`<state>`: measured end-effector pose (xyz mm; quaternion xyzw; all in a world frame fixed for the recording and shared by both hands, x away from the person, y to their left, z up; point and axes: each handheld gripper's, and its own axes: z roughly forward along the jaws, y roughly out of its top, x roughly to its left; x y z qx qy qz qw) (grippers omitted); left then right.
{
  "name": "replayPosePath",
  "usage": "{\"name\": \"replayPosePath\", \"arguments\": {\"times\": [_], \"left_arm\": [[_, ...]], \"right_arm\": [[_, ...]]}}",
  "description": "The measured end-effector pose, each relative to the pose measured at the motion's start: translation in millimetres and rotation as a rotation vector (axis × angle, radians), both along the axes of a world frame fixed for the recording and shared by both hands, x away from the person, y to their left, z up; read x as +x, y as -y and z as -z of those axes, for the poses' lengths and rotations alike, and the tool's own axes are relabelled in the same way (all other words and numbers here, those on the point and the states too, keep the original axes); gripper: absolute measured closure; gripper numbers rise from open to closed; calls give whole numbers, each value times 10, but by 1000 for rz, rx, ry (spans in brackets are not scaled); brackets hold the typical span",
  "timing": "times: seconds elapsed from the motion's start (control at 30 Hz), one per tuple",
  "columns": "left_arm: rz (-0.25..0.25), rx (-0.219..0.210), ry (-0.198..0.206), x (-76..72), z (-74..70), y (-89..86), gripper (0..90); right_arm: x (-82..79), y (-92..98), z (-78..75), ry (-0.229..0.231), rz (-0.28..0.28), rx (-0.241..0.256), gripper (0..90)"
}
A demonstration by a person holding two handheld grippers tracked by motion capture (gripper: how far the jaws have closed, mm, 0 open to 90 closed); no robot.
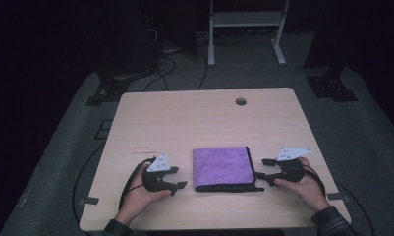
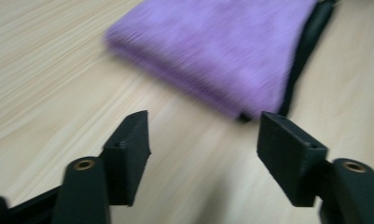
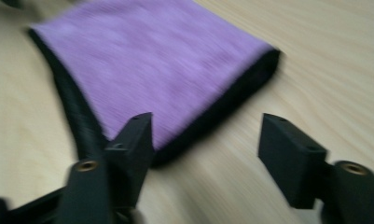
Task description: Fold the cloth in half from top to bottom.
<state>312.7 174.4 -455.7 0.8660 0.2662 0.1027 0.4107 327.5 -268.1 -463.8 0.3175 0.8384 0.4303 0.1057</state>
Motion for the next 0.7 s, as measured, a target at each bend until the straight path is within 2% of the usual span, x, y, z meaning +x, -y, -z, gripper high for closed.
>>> {"name": "replayPosePath", "arguments": {"times": [0.13, 0.33, 0.47, 0.53, 0.7], "left_arm": [[-88, 34, 3, -1, 26, -168, 265], [-189, 68, 3, -27, 78, -407, 179], [-217, 88, -9, -66, 133, -526, 141], [-219, 97, -15, -83, 157, -562, 124], [-216, 119, -18, -124, 218, -621, 96]], "right_arm": [[37, 135, 88, -3, 86, -62, 261], [-10, 311, 137, -1, 153, -94, 228], [-68, 396, 172, -7, 172, -122, 207], [-99, 437, 193, -17, 187, -127, 194], [-151, 507, 213, -7, 209, -133, 162]]}}
